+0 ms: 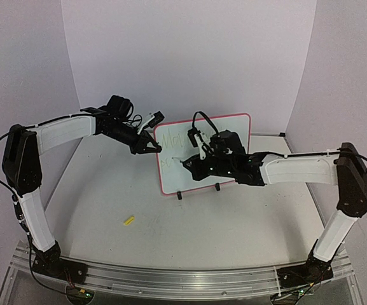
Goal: Write a sentence on the whiteboard
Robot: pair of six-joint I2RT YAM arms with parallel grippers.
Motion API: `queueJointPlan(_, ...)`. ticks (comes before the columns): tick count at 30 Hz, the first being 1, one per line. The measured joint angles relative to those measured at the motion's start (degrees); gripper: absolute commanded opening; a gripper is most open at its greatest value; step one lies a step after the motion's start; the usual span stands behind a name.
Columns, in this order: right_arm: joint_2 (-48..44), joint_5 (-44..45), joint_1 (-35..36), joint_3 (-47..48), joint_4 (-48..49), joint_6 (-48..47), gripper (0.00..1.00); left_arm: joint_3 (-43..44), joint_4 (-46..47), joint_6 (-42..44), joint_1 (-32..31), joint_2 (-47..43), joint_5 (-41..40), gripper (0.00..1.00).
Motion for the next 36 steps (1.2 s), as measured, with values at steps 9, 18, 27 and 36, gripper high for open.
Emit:
queueJointPlan(9,0.0,-0.1,0.0,0.0,0.1,0.1,0.00,0.0,0.0,0.0,0.0,0.0,0.0,0.00)
queueJointPlan(18,0.7,-0.8,0.0,-1.3,0.9,1.0,0.00,0.0,0.0,0.0,0.0,0.0,0.0,0.00)
queueJointPlan(27,1.8,-1.4,0.0,-2.6,0.8,1.6,0.00,0.0,0.0,0.0,0.0,0.0,0.0,0.00)
queueJointPlan(36,0.8,-0.8,0.0,-3.1,0.8,1.4,0.00,0.0,0.0,0.0,-0.1,0.0,0.0,0.00)
